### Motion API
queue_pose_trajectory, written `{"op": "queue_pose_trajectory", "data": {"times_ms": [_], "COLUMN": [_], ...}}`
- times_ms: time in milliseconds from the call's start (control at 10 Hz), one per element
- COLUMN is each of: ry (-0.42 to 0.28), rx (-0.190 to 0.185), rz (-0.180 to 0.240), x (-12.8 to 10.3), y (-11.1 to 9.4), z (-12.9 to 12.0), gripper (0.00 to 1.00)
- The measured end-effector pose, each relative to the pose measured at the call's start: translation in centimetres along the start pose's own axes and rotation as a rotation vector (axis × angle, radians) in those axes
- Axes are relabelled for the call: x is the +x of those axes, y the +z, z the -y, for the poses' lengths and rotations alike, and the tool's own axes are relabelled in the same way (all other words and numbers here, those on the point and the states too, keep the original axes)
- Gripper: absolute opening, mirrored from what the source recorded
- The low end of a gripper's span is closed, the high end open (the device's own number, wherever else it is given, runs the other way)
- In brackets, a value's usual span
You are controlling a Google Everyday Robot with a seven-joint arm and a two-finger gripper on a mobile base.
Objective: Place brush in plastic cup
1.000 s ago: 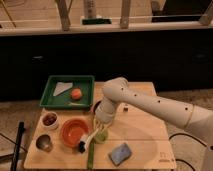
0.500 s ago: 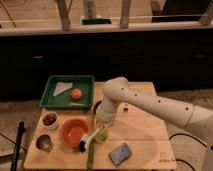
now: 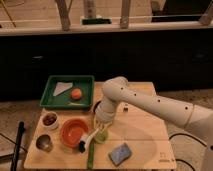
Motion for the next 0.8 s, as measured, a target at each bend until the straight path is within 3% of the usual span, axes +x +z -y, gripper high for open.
{"op": "queue_pose_trajectory", "data": {"times_ms": [800], "ry": [-0.028], "rx": [-0.006], "rz": [0.069], "x": [-0.63], "y": [-0.2], "z": [-0.08], "gripper": [0.8]}}
